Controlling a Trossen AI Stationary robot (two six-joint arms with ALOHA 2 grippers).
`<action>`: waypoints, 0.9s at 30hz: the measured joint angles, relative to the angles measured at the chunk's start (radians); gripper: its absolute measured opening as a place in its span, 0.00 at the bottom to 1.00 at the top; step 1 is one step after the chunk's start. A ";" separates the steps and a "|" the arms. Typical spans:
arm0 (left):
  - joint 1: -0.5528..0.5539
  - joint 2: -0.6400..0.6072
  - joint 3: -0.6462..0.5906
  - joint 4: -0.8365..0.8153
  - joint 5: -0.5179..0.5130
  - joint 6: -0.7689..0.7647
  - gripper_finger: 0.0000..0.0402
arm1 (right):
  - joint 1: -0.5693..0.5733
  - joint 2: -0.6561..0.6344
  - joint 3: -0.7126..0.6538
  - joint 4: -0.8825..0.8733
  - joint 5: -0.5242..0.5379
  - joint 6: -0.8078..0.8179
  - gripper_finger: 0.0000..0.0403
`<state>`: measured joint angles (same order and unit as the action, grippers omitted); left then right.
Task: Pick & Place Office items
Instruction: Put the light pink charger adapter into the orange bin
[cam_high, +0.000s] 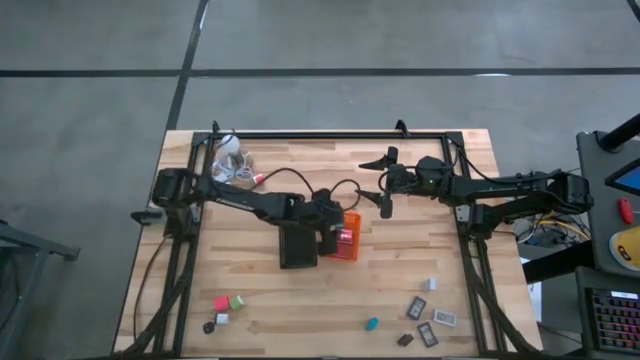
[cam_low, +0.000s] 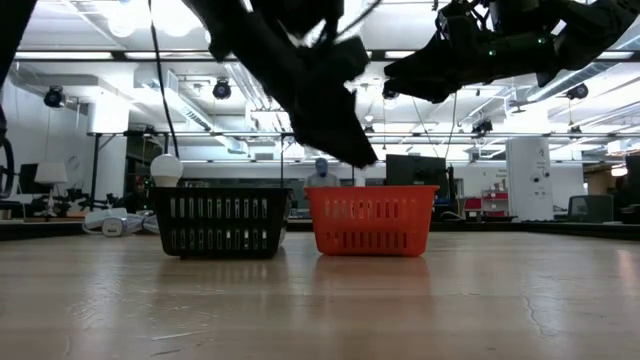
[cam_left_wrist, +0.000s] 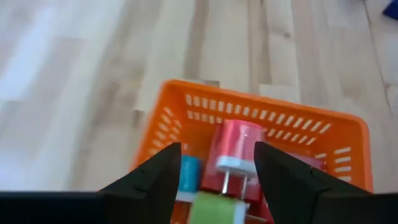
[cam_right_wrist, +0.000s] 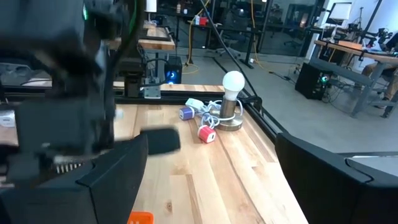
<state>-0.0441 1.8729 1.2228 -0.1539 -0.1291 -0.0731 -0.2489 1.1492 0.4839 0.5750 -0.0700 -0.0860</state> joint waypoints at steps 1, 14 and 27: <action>0.000 -0.018 0.000 -0.029 -0.017 0.009 0.52 | 0.000 0.000 0.000 0.000 0.000 0.000 0.86; 0.011 -0.192 0.000 -0.485 -0.285 -0.176 0.52 | 0.000 0.000 0.000 -0.002 0.000 0.000 0.86; 0.058 -0.325 -0.288 -0.317 -0.271 -0.276 0.52 | -0.001 0.000 0.000 -0.002 0.000 0.000 0.85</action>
<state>0.0140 1.5476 0.9348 -0.4707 -0.4001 -0.3488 -0.2497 1.1492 0.4839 0.5735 -0.0700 -0.0860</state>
